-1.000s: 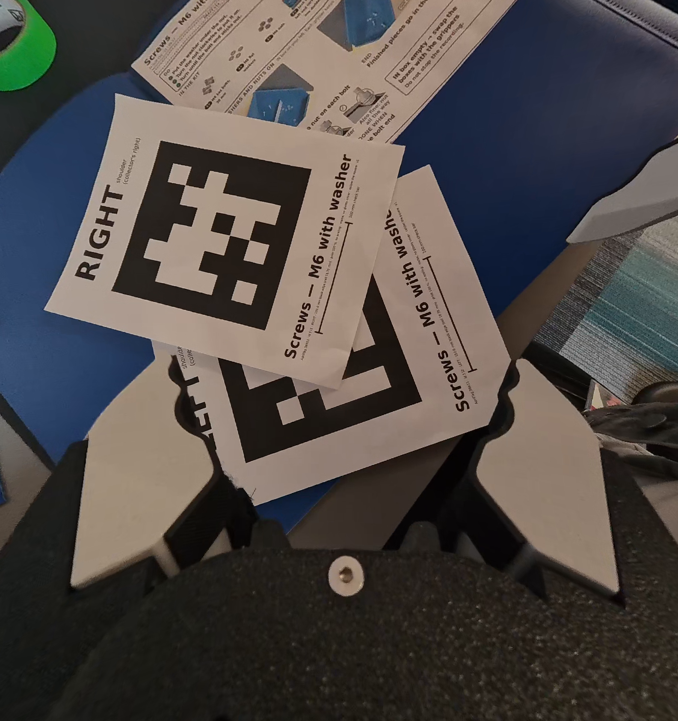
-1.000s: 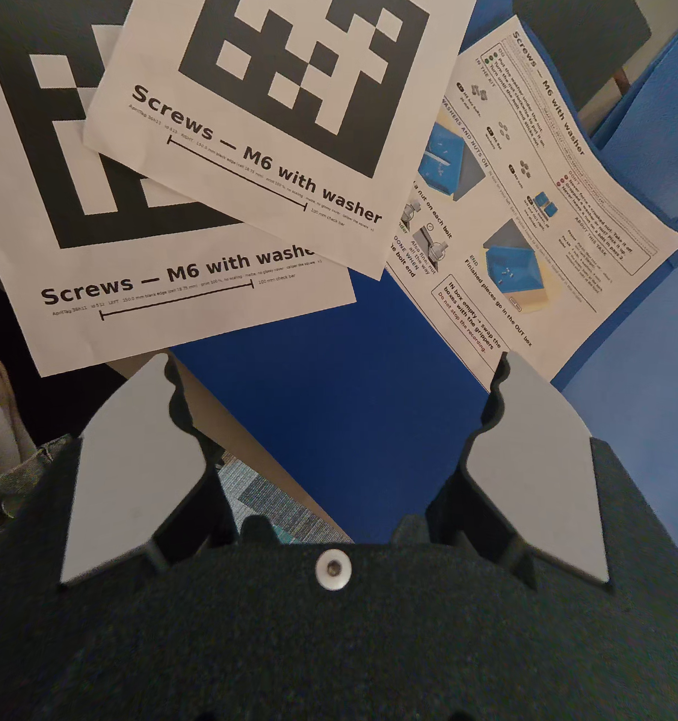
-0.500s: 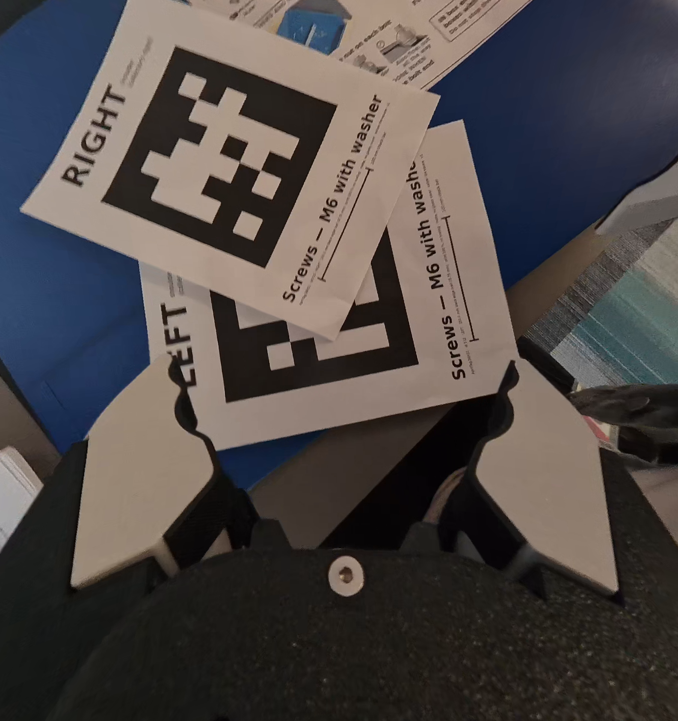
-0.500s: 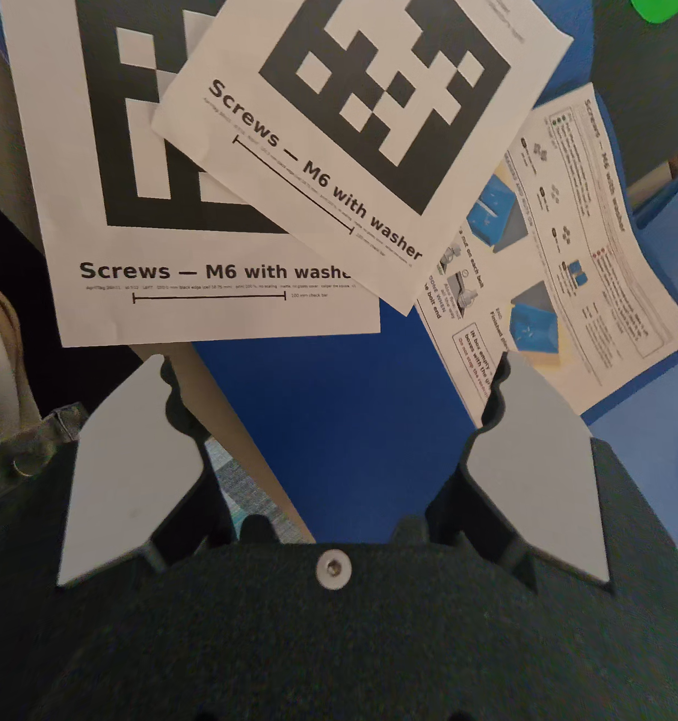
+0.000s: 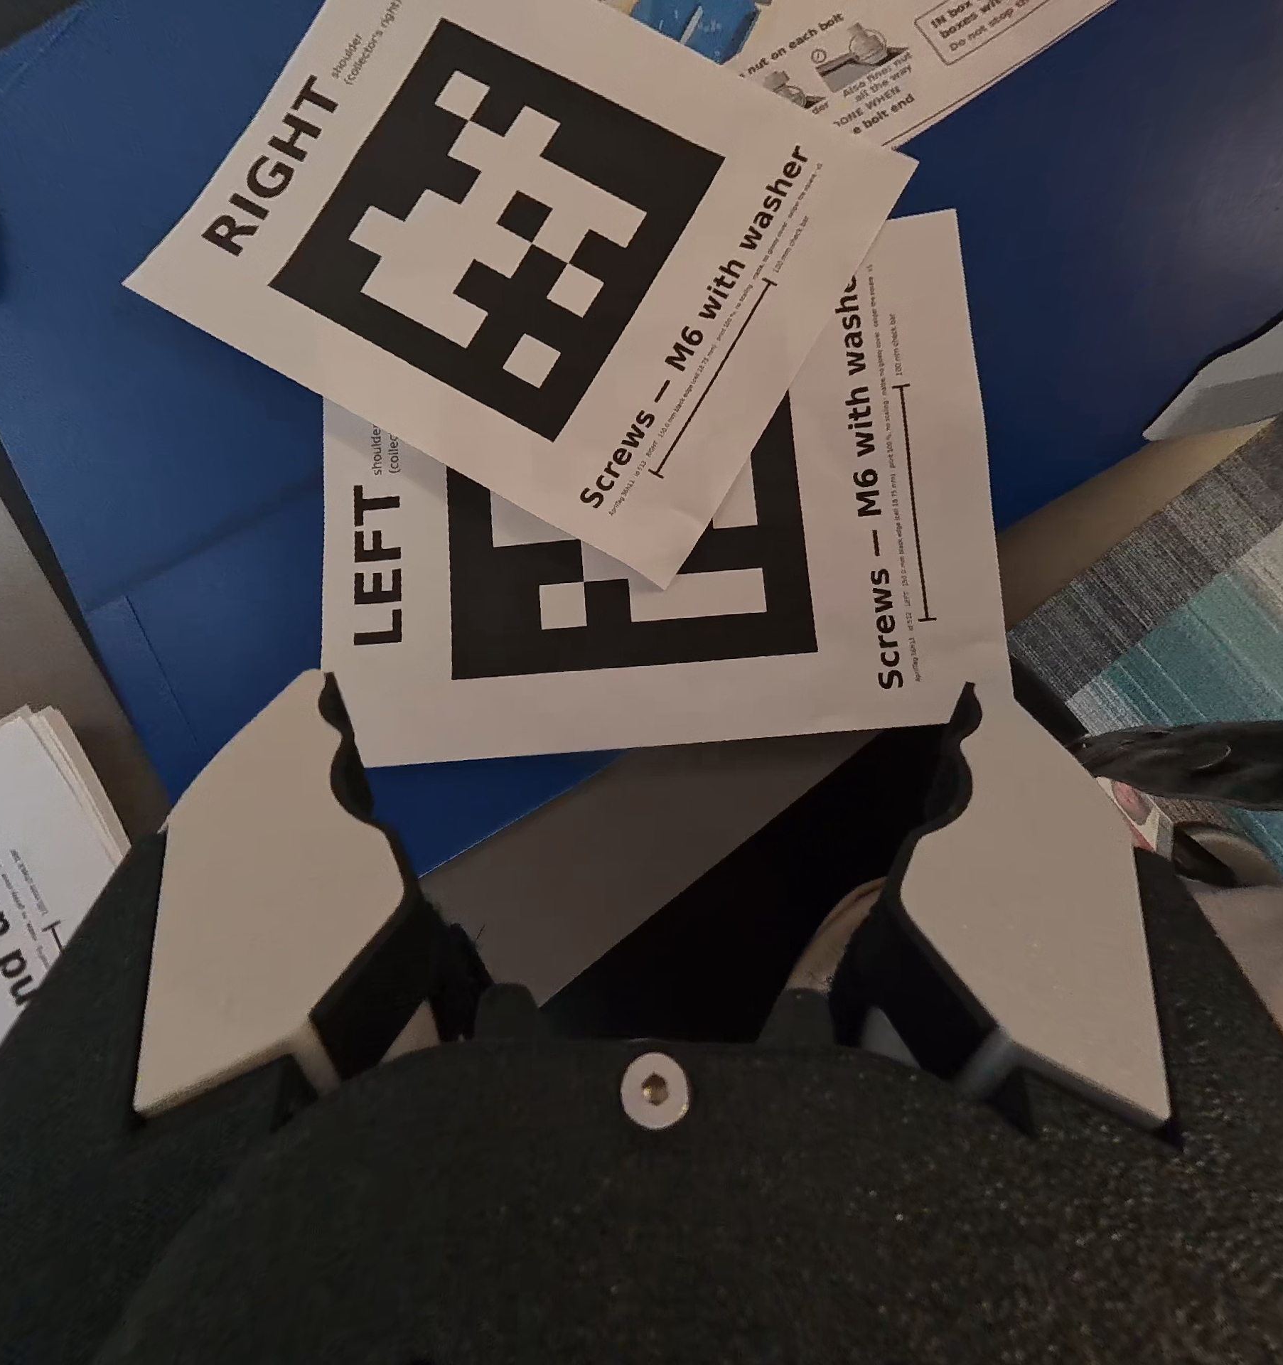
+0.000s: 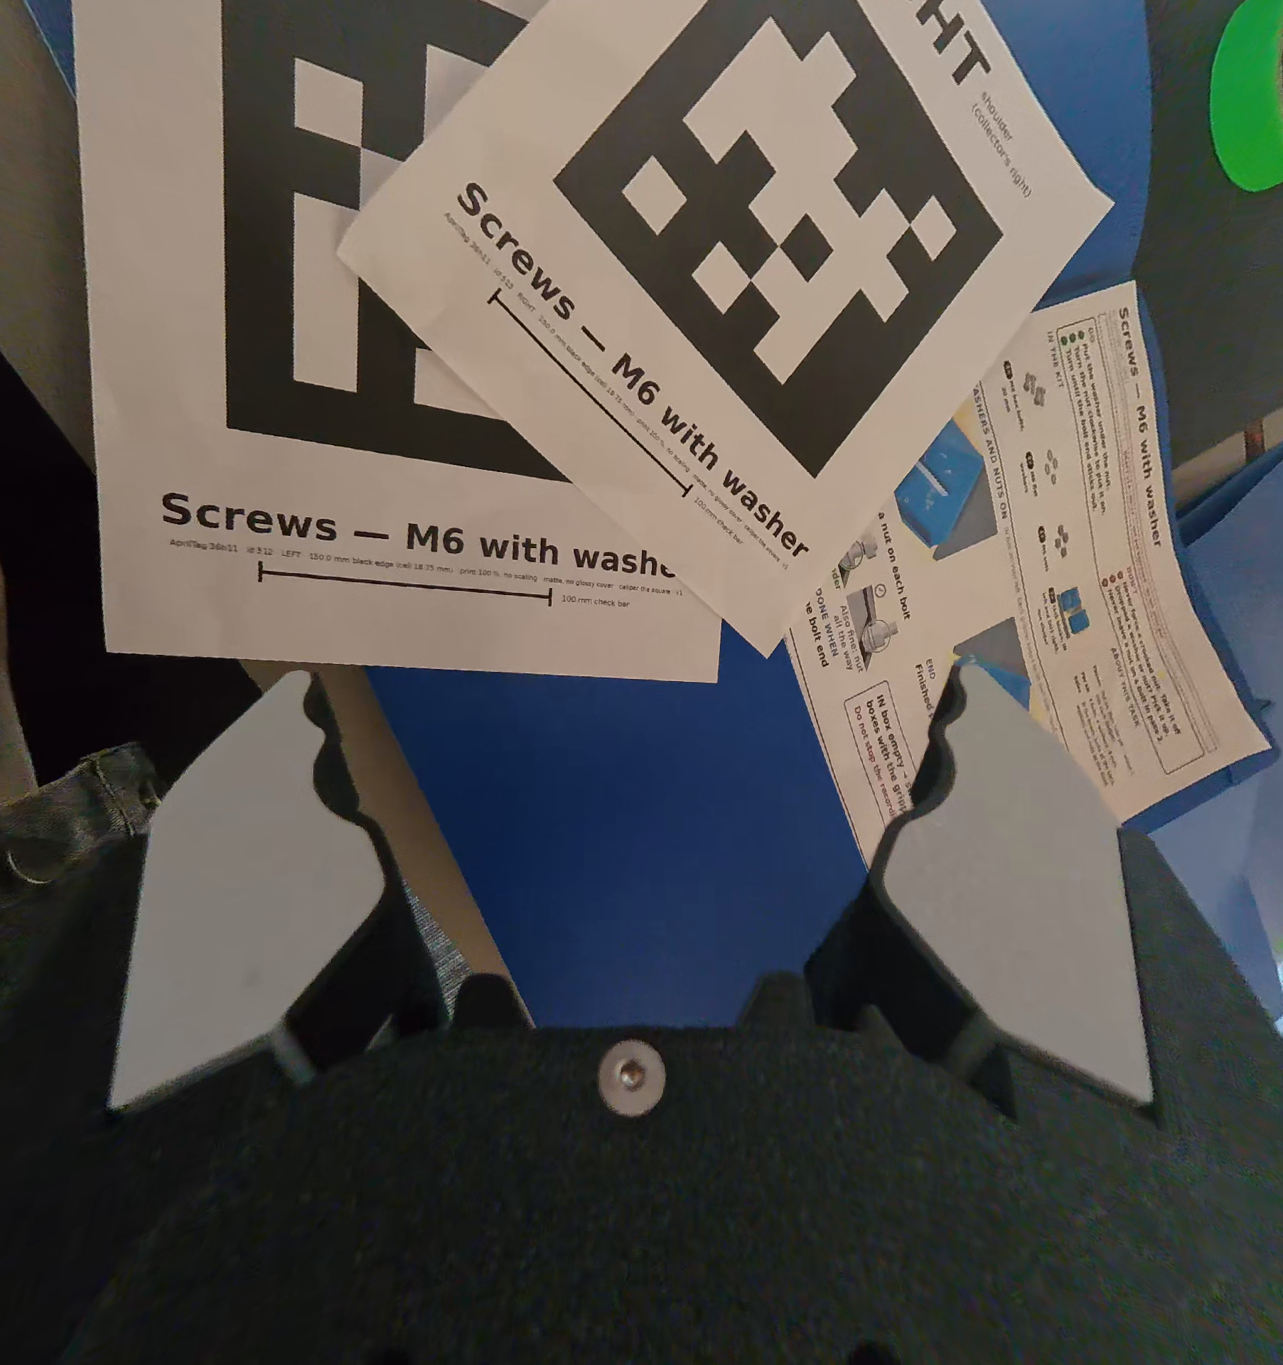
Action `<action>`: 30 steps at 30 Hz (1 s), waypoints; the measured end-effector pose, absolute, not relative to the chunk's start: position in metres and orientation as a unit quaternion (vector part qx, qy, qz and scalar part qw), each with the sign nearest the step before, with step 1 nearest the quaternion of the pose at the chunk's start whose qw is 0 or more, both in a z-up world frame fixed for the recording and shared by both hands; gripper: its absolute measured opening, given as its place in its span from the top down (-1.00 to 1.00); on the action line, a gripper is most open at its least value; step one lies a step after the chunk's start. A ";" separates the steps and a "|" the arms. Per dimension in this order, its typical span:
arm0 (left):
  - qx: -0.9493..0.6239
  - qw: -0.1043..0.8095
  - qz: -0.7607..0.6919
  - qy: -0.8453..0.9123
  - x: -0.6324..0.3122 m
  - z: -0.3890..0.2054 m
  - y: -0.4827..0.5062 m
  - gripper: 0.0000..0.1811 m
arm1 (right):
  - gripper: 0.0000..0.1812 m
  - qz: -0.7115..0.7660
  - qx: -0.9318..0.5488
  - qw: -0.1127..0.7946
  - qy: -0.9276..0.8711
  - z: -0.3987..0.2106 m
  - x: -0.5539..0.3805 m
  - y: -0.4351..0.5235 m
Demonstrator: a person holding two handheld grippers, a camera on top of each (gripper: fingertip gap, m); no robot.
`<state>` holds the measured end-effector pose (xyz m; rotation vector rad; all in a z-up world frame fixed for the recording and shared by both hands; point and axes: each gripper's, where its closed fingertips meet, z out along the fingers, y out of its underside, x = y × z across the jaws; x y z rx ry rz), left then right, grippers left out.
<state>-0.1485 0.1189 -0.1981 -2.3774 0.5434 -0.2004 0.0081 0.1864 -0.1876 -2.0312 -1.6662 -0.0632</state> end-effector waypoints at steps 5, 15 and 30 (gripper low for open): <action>-0.910 0.343 -0.077 0.221 -0.146 -0.196 0.125 -0.62 | -0.61 -0.030 -0.755 0.260 -0.601 -0.186 0.015 0.191; -0.901 0.355 -0.070 0.240 -0.162 -0.175 0.272 -0.63 | -0.62 -0.080 -0.815 0.312 -0.482 -0.183 0.024 0.306; -0.901 0.337 -0.089 0.256 -0.120 -0.208 0.378 -0.63 | -0.62 -0.093 -0.860 0.312 -0.392 -0.211 0.041 0.396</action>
